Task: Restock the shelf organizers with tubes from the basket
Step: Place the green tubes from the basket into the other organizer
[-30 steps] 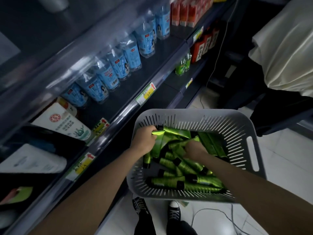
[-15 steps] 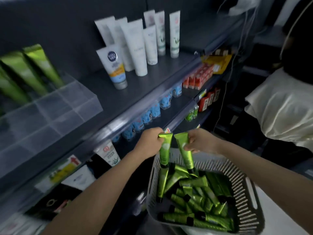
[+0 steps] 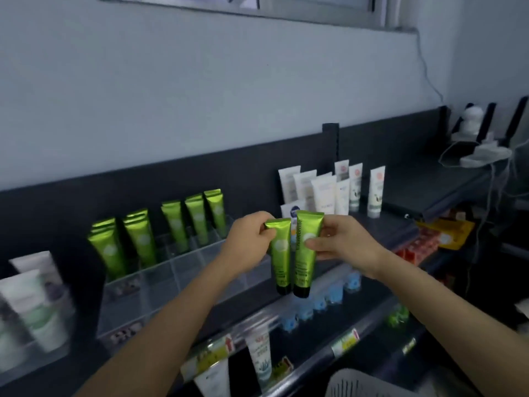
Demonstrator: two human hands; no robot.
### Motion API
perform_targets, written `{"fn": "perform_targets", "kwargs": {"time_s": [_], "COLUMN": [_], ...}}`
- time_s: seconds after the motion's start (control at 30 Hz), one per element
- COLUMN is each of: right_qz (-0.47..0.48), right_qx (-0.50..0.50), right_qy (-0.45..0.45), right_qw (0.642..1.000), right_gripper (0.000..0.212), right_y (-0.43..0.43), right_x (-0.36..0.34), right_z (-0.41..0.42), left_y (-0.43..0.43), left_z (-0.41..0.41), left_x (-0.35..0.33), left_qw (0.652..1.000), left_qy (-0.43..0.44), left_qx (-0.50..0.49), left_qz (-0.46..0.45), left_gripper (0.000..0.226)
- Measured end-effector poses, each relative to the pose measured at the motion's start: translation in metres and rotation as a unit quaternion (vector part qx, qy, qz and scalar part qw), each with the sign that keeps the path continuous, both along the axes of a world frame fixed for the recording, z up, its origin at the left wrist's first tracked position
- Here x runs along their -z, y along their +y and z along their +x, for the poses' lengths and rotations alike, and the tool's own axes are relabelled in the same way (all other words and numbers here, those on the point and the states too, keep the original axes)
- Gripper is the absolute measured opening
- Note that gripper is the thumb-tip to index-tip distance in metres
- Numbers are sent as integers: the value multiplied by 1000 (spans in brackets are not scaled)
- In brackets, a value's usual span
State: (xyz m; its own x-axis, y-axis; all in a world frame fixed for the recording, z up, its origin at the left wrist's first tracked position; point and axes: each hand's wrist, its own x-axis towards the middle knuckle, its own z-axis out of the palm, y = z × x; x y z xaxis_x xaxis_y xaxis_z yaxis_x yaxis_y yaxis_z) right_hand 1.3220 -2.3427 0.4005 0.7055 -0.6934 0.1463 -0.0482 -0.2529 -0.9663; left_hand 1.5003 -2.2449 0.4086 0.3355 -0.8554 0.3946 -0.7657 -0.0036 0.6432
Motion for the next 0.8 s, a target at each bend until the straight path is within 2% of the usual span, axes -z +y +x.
{"fn": "perform_targets", "kwargs": {"time_s": [0.1, 0.17, 0.27, 0.43, 0.67, 0.8], "right_qz": [-36, -41, -40, -72, -113, -144], "right_qx": [-15, -36, -67, -47, -19, -33], "right_qy": [-19, -38, -63, -80, -52, -26], "right_qw": [999, 998, 995, 993, 992, 989], "right_gripper": [20, 14, 16, 17, 15, 30], "right_y": [9, 16, 25, 36, 38, 46], "right_x": [-23, -33, -43, -51, -35, -19], "right_z": [44, 72, 113, 178, 250, 283], "left_y": [19, 31, 51, 82, 112, 123], "left_z": [26, 43, 70, 120, 185, 209], "left_x": [-25, -38, -53, -66, -62, -55], "left_qw": [999, 996, 989, 975, 950, 940], "left_qy": [-11, -30, -70, -109, -157, -168], "left_qx": [-37, -66, -122, -186, -267, -297], "left_qz": [-26, -43, -48, -56, -34, 1], "left_gripper": [13, 14, 18, 14, 13, 16]}}
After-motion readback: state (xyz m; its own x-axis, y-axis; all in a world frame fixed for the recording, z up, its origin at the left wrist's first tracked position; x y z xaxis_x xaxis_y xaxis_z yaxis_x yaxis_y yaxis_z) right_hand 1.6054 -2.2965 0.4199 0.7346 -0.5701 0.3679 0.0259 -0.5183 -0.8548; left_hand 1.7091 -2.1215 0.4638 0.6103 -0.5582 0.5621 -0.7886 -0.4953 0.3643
